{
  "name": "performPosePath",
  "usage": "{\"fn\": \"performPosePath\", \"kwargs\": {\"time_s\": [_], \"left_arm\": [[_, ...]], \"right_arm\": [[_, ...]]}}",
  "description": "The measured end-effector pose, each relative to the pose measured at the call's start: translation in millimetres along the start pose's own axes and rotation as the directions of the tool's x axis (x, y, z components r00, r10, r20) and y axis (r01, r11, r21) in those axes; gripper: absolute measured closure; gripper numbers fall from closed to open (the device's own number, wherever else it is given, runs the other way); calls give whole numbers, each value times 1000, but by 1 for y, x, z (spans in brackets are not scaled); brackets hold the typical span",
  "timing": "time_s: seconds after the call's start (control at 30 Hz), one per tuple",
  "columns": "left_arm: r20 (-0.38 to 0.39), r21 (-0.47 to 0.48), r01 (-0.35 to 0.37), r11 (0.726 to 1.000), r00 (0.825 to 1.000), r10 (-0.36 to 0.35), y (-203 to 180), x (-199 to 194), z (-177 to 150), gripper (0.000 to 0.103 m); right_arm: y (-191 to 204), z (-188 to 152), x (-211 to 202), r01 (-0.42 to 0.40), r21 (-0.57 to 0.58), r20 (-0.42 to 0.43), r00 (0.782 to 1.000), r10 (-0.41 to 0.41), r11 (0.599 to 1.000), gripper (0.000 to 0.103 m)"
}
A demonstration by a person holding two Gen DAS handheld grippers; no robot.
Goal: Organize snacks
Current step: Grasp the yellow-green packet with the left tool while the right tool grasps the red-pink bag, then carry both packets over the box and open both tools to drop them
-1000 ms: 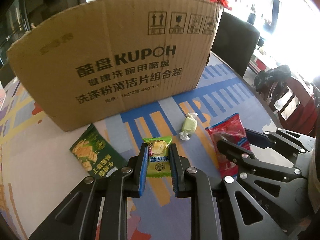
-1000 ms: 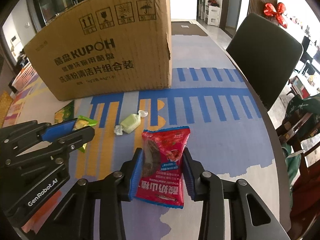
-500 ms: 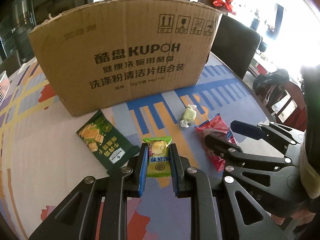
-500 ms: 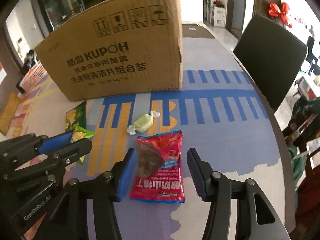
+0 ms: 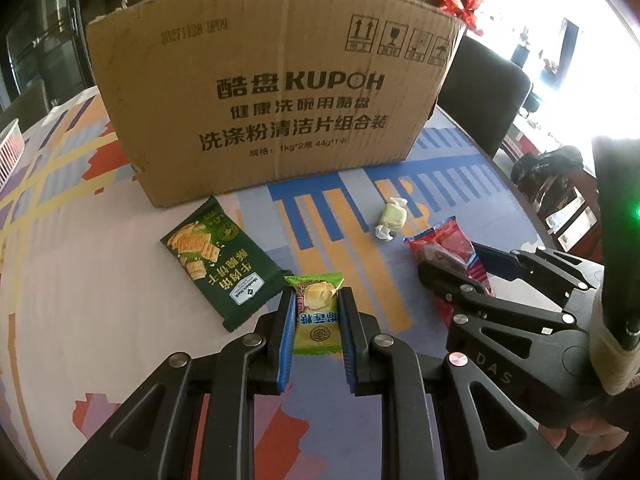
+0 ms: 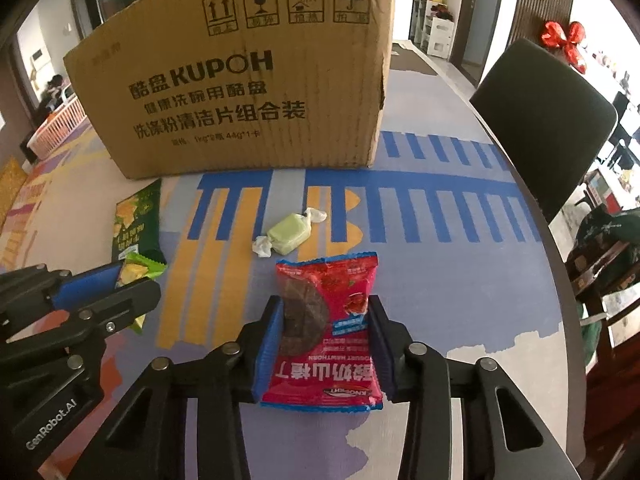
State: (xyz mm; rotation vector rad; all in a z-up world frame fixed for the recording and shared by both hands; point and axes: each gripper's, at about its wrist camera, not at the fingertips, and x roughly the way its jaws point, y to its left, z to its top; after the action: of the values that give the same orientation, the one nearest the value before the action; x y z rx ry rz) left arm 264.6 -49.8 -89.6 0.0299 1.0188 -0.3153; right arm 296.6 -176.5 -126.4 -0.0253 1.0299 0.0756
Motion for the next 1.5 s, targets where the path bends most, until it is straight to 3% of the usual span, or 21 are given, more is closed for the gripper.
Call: {"fn": "performPosePath", "kwargs": {"time_s": [0.53, 1.03, 1.27, 1.5], "left_arm": [[143, 0, -3, 1000, 990, 3, -4, -58, 26, 82], [315, 22, -67, 998, 948, 57, -1, -118, 80, 82], [347, 18, -86, 996, 935, 74, 5, -132, 100, 82], [363, 25, -122, 992, 926, 104, 16, -134, 119, 82]], "right_arm": [[0, 20, -66, -62, 7, 156, 986, 60, 998, 62], [10, 76, -122, -92, -12, 321, 943, 91, 996, 62], [16, 104, -140, -91, -33, 374, 922, 96, 995, 62], [21, 132, -143, -83, -57, 388, 917, 98, 995, 62]]}}
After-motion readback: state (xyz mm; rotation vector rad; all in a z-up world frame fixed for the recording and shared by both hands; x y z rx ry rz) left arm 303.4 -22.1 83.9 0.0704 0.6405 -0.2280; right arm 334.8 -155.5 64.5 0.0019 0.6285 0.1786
